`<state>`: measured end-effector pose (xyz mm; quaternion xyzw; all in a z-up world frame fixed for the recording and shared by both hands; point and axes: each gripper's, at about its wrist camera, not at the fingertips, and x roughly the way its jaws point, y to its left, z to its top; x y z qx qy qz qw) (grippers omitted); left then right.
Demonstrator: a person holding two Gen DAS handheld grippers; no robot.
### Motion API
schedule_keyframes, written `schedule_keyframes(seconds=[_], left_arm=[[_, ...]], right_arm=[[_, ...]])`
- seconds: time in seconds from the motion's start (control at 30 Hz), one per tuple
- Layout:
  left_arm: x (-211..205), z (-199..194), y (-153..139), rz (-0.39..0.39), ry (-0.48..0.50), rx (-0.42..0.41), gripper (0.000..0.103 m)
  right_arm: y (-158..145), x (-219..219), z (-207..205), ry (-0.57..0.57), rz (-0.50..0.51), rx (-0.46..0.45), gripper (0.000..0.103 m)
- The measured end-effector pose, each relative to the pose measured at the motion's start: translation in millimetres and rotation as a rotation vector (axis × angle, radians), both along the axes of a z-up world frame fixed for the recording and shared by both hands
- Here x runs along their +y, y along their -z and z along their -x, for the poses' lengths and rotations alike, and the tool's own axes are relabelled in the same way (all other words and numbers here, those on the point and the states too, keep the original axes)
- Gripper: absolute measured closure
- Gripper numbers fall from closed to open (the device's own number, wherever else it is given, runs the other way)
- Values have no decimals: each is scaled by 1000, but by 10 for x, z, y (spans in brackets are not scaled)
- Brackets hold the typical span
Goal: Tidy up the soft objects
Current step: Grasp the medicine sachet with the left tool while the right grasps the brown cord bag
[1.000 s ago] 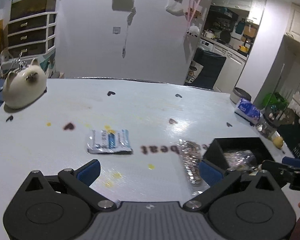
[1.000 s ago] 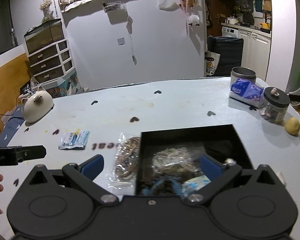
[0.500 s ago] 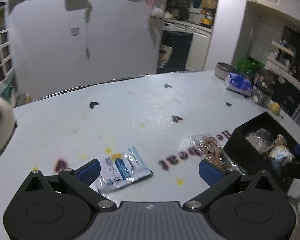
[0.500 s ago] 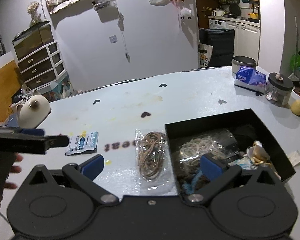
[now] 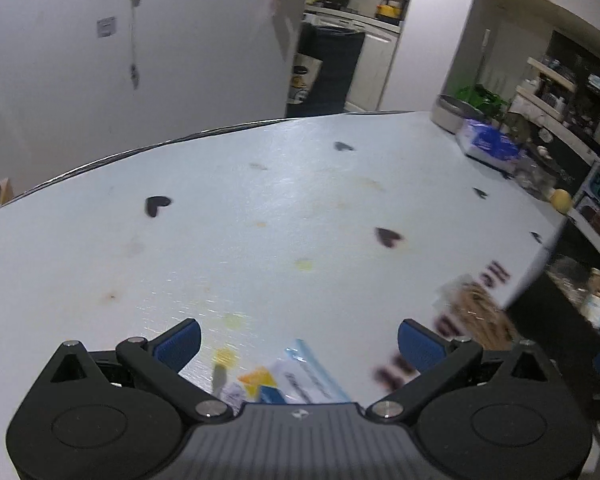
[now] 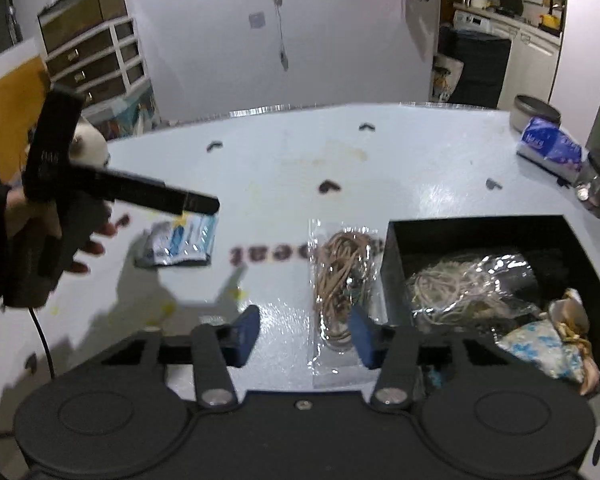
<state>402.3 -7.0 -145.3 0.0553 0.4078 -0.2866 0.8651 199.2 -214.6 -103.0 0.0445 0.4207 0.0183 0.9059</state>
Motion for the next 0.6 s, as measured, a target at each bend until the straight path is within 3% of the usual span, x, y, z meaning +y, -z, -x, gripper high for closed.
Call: schedule_keyframes(seconds=[0.07,0.23,0.43,0.6], left_arm=[[49,-59,56,11,-11,8,0],[159,-47,196,42,35,125,0],[285,391,187,92,105,187,0],[276,743,181,56,79,178,0]], right_arm=[[75,24,-78,-7,5,21,59],[292,106,-257,-19,74,68,59],[451,180,-399,-20,151,115,59],[526,281,-475,-45,267,133,61]])
